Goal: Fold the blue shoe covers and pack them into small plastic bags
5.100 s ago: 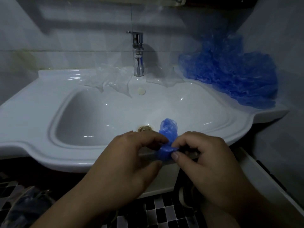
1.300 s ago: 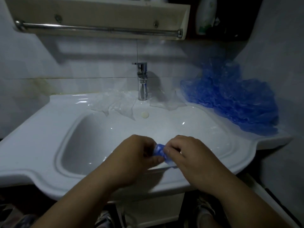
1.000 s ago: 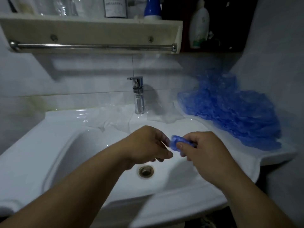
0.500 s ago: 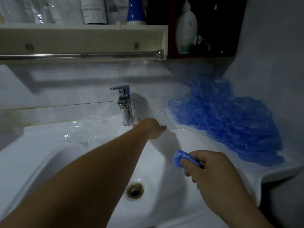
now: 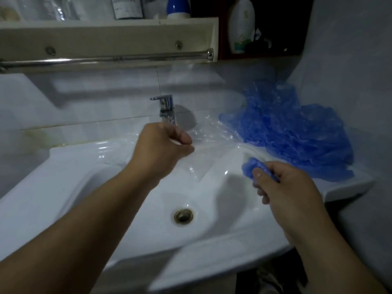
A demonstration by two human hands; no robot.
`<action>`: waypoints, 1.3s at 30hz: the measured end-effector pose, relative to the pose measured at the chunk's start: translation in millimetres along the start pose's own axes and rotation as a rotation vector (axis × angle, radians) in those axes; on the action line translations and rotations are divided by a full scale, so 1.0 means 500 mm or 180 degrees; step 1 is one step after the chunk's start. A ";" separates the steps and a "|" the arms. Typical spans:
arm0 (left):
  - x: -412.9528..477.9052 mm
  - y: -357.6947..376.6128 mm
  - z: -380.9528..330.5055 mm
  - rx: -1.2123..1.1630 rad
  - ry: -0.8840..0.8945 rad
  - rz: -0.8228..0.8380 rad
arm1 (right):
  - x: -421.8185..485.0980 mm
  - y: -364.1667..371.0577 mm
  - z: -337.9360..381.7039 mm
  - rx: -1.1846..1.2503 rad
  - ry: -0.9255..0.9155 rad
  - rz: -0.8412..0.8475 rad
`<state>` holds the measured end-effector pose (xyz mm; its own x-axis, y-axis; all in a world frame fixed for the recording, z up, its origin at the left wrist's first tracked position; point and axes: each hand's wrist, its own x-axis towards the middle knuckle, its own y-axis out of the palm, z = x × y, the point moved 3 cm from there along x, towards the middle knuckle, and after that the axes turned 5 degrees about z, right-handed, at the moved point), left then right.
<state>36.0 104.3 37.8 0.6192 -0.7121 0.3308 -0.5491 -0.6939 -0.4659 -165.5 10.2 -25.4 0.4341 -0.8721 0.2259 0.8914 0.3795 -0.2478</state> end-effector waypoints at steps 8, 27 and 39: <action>-0.177 -0.070 0.048 -0.0215 0.0241 0.0894 | -0.083 0.035 0.019 0.2030 0.0367 0.1341; -0.232 -0.015 0.031 0.0970 0.0648 0.0313 | -0.115 0.098 0.031 0.1446 0.0480 0.1067; -0.223 -0.005 0.057 0.0321 0.0025 0.0503 | -0.131 0.115 0.045 0.1245 0.0375 0.1479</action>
<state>-15.8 188.5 -21.5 0.5251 -0.8126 0.2531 -0.5798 -0.5592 -0.5925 -139.8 96.0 -33.2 0.7911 -0.6081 0.0663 0.6039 0.7937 0.0735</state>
